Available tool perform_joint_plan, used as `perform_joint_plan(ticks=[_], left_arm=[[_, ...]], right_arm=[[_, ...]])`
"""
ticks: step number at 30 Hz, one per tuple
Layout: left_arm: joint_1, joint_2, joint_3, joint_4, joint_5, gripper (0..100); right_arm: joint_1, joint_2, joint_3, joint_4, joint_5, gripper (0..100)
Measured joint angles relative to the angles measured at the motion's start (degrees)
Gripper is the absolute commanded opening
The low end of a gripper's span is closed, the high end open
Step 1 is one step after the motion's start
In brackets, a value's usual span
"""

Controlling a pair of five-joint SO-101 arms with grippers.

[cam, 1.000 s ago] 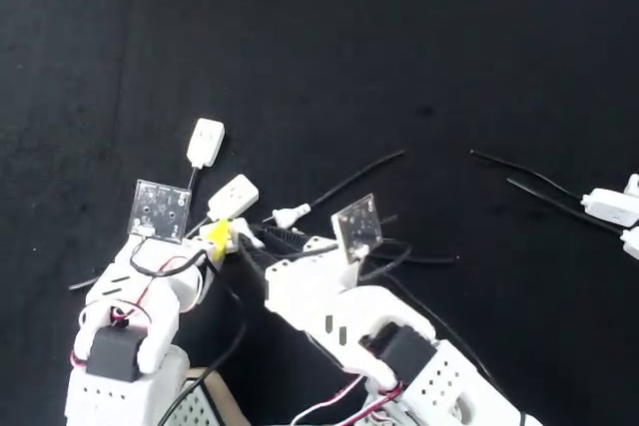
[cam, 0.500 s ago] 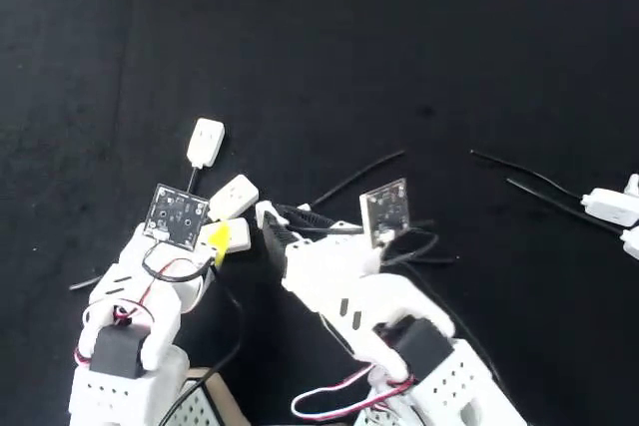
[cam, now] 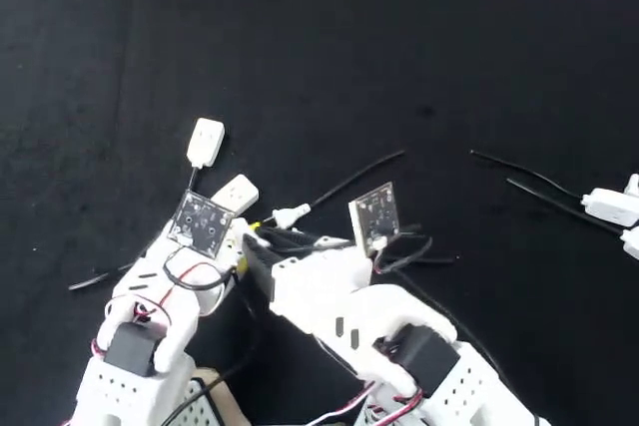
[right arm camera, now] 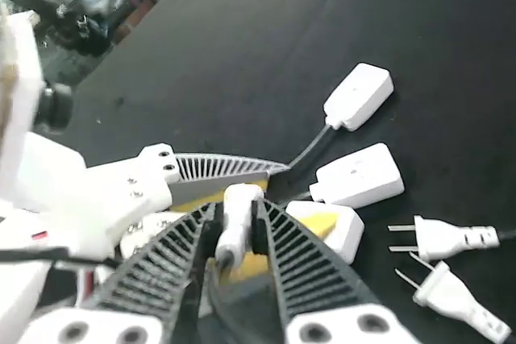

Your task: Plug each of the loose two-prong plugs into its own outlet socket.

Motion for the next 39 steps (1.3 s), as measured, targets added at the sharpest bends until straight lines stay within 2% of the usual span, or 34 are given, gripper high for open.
perform_joint_plan(ticks=[3,6,9,13,17,21,23,29,39], left_arm=[[-1.8,0.0,0.6,-1.1,0.3,20],[-5.1,0.0,0.6,-1.0,-0.6,20],[-9.4,0.0,-0.9,5.2,-5.9,19],[-12.7,0.0,-2.5,17.1,-15.1,19],[-22.2,0.0,-2.5,21.9,-20.7,19],[-34.6,-0.4,0.2,19.3,-22.5,19],[-38.3,-0.1,2.1,17.0,-22.7,19],[-40.3,-0.1,2.5,15.4,-23.1,19],[-40.3,-0.1,3.0,15.4,-23.1,19]], right_arm=[[0.3,-0.7,-4.4,6.4,1.8,1.2],[4.7,-0.8,-8.4,13.6,6.9,1.2],[9.1,2.5,-8.5,16.6,11.3,1.2],[11.3,11.3,-6.3,16.8,17.2,1.2],[12.6,21.4,-5.4,14.9,21.6,1.2],[12.6,30.7,-5.4,11.5,23.1,1.2],[12.6,35.5,-5.4,9.4,23.7,1.2],[12.6,46.3,-7.5,4.4,25.5,1.2],[12.7,57.0,-11.4,3.9,29.4,1.5]])
